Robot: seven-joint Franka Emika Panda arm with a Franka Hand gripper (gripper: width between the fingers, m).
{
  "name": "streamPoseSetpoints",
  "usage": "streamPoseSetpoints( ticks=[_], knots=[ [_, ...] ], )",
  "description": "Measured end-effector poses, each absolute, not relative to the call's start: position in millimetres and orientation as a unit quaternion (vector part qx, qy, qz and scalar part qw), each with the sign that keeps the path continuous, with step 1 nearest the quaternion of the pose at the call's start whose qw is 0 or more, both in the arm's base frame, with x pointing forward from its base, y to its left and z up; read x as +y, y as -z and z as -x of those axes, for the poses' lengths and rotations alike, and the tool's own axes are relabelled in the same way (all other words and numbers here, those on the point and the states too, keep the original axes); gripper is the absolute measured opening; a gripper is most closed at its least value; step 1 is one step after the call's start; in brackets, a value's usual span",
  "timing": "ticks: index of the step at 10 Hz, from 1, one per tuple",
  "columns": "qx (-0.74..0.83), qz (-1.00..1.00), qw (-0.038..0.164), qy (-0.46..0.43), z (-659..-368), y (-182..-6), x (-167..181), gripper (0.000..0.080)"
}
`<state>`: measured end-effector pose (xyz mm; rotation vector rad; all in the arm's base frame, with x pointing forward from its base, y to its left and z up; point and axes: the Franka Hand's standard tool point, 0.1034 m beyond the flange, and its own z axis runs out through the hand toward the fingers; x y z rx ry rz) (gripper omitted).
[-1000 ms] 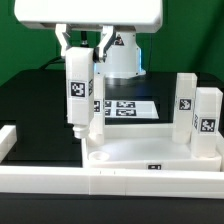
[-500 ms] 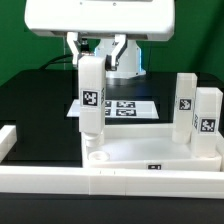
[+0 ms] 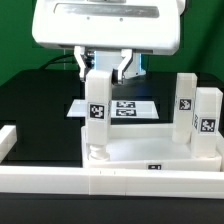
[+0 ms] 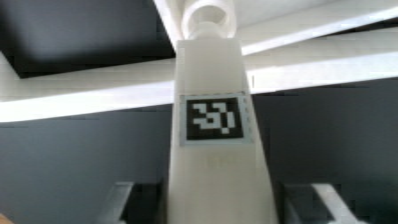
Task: Assemble desk
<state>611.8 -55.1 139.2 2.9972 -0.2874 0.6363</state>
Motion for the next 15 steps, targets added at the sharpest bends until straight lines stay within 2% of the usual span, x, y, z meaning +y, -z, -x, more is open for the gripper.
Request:
streamPoseSetpoints(
  ticks=[8,11,12,13,14,15],
  knots=[
    [-0.087,-0.975,0.038,-0.203,-607.3,-121.7,-51.0,0.029],
    [-0.086,-0.974,0.039,-0.206,-607.8,-121.6,-50.5,0.029],
    [-0.086,-0.974,0.039,-0.205,-607.6,-121.3,-50.5,0.0359],
    [-0.086,-0.974,0.039,-0.205,-607.6,-121.3,-50.5,0.0553],
    [-0.086,-0.974,0.039,-0.205,-607.6,-121.3,-50.5,0.062],
    [-0.086,-0.974,0.039,-0.205,-607.6,-121.3,-50.7,0.064]
  ],
)
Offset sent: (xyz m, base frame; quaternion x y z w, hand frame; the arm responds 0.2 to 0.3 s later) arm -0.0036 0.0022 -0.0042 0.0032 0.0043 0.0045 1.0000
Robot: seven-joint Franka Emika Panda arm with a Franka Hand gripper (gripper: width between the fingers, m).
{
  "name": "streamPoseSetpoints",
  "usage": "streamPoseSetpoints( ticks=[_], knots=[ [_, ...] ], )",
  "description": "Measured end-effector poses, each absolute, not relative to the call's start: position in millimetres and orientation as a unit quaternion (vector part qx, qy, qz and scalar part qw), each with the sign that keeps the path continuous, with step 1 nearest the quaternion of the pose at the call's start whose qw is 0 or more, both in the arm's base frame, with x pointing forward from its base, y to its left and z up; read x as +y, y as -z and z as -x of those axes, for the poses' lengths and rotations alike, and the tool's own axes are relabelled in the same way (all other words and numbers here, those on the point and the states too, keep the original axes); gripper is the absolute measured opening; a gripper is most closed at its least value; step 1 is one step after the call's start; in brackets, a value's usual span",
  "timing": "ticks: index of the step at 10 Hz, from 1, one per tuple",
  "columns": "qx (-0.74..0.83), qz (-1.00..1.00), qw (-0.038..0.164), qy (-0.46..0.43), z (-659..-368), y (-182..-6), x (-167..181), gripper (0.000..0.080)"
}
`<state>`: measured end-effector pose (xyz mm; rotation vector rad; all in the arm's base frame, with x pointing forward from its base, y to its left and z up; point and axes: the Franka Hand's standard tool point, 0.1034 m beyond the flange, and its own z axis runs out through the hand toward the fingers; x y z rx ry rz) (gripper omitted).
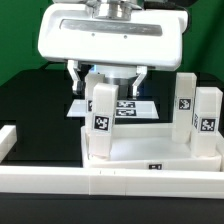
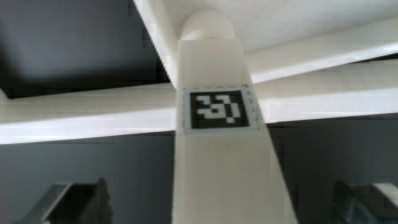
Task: Assemble desk
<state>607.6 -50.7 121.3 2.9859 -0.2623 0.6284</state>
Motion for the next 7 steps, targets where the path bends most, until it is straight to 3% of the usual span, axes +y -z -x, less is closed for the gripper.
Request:
streamPoseSetpoints(
  ticks=[4,7],
  knots=[
    [-0.093,-0.978,0.019,-0.188,-608.6,-152.8,-54.6,0.0649],
    [-0.093,-0.98,0.018,-0.175,-606.7,-146.8,-55.1,0.0649]
  ],
)
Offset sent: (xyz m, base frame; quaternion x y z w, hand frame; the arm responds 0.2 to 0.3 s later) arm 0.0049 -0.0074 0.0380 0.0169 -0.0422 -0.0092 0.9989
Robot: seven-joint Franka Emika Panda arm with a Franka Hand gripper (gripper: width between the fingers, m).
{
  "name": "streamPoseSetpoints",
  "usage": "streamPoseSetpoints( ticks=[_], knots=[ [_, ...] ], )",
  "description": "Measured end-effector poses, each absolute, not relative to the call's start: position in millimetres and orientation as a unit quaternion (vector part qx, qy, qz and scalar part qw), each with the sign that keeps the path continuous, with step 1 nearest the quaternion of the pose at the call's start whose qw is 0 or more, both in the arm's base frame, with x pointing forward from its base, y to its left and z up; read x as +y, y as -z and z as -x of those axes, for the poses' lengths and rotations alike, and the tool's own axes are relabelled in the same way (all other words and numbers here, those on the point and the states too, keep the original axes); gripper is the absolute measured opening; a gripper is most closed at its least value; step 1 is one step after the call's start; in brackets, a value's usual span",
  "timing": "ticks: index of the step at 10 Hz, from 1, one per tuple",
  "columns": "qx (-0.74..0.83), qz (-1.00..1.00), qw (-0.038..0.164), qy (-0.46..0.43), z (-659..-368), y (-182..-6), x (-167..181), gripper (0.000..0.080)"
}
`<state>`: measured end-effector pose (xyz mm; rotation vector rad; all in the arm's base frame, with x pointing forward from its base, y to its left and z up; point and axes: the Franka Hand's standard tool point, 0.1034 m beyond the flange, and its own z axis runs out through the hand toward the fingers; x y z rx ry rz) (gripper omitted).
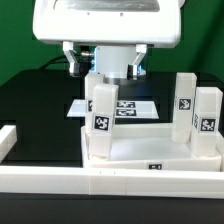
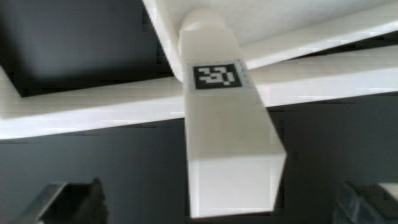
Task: Assemble desk
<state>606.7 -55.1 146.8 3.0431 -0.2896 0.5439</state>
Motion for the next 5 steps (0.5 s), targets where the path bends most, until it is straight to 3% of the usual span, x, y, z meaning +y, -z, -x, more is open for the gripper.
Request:
streamPoseSetpoints(
  ticks=[1,5],
  knots=[
    [-0.096,-0.982,0.021,-0.162,-603.0,-137.4,-60.3,0.0649],
    [-0.105,-0.994,-0.014,-0.007,-601.7,-132.6,-59.0,0.0649]
  ],
)
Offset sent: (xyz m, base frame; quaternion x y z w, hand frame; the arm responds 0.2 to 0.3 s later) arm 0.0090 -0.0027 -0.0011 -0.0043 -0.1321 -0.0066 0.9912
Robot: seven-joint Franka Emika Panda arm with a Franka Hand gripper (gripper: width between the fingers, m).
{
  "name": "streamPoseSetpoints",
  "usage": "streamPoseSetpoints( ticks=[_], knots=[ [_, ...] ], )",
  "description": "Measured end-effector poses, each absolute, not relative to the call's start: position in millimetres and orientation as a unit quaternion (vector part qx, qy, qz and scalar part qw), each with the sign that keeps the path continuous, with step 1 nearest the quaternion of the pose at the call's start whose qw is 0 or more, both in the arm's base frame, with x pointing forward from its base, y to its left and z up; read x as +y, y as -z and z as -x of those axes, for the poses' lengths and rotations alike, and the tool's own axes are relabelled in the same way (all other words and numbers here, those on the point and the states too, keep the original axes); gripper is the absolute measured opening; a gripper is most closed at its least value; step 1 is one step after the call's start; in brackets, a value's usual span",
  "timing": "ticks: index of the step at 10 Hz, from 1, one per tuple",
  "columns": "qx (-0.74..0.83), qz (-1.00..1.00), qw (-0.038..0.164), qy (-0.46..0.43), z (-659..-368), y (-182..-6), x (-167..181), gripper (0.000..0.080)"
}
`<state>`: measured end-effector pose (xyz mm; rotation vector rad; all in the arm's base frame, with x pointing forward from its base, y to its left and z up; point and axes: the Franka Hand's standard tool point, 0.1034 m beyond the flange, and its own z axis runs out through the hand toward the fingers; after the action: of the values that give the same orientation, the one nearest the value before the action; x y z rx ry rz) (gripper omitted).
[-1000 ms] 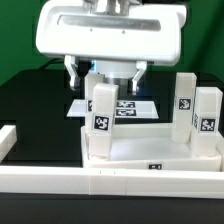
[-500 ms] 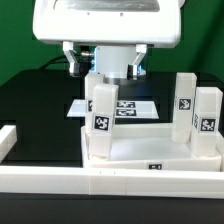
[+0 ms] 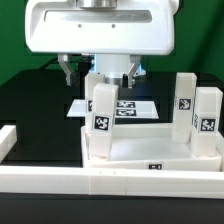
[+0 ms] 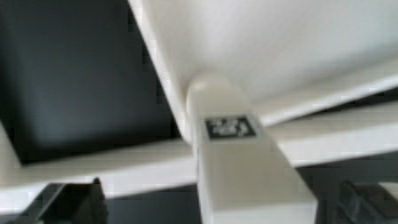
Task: Assemble desk
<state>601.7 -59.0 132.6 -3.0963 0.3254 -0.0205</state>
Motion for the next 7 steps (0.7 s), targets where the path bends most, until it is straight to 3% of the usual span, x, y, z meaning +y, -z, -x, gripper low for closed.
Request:
streamPoseSetpoints(
  ticks=[5,6,7],
  knots=[
    [0.1,0.995,0.013,-0.015,-608.6,-127.2,-57.7,0.0649],
    [0.093,0.995,0.01,-0.017,-608.5,-126.4,-55.1,0.0558],
    [0.095,0.995,0.01,-0.017,-608.3,-126.4,-56.3,0.039]
  ],
)
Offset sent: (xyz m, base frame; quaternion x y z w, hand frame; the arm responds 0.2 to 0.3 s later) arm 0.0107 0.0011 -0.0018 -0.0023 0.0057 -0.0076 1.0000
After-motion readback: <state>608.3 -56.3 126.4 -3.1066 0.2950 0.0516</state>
